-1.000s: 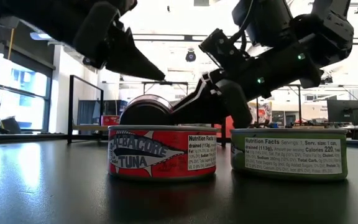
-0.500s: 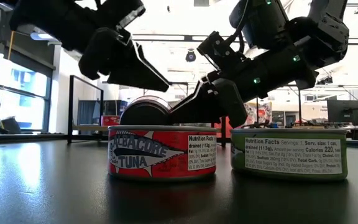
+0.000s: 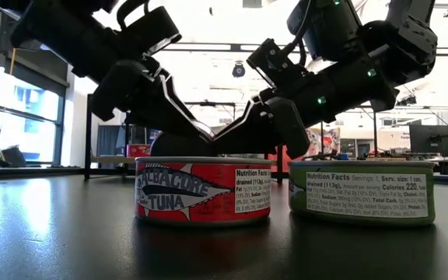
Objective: Stack canned seafood by type on shelf
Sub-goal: Put the red tuna can on the shelf aligned with the other red tuna can
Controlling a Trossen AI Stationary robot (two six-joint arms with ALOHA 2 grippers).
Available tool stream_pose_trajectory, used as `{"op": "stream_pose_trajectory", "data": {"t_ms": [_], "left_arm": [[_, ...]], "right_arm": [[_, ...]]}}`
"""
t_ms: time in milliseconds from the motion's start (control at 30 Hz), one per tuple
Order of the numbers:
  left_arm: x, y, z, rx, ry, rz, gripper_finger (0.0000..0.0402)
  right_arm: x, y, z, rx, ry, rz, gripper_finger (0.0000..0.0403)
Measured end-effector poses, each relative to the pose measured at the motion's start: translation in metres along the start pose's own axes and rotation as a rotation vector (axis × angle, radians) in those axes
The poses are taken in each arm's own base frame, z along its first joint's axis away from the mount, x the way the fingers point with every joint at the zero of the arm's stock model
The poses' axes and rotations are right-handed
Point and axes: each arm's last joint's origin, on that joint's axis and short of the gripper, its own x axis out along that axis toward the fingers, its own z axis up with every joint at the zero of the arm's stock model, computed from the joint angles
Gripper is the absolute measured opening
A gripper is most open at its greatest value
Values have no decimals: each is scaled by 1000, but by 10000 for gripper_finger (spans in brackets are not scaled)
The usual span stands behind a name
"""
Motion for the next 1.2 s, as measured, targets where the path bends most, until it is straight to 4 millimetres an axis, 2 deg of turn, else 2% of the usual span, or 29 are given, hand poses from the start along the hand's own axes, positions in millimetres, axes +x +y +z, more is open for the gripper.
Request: {"op": "stream_pose_trajectory", "data": {"t_ms": [233,400,633,733,833,933,1200], "left_arm": [[-4,-7,-1,-9,3,-15,161],[-21,-17,-6,70,45,61,120],[-59,-11,-7,154,62,297,125],[-71,2,-8,211,87,419,127],[-70,24,-11,268,164,525,127],[-60,47,-15,273,257,578,127],[-28,100,-30,208,485,580,128]], "right_arm": [[-1,-1,2,78,-3,-21,230],[-5,-2,6,201,-1,-82,237],[-7,6,6,220,11,-64,238],[-7,6,6,253,9,-69,238],[-8,7,6,253,9,-65,238],[-7,7,6,252,9,-66,238],[-7,6,6,253,9,-66,238]]}}
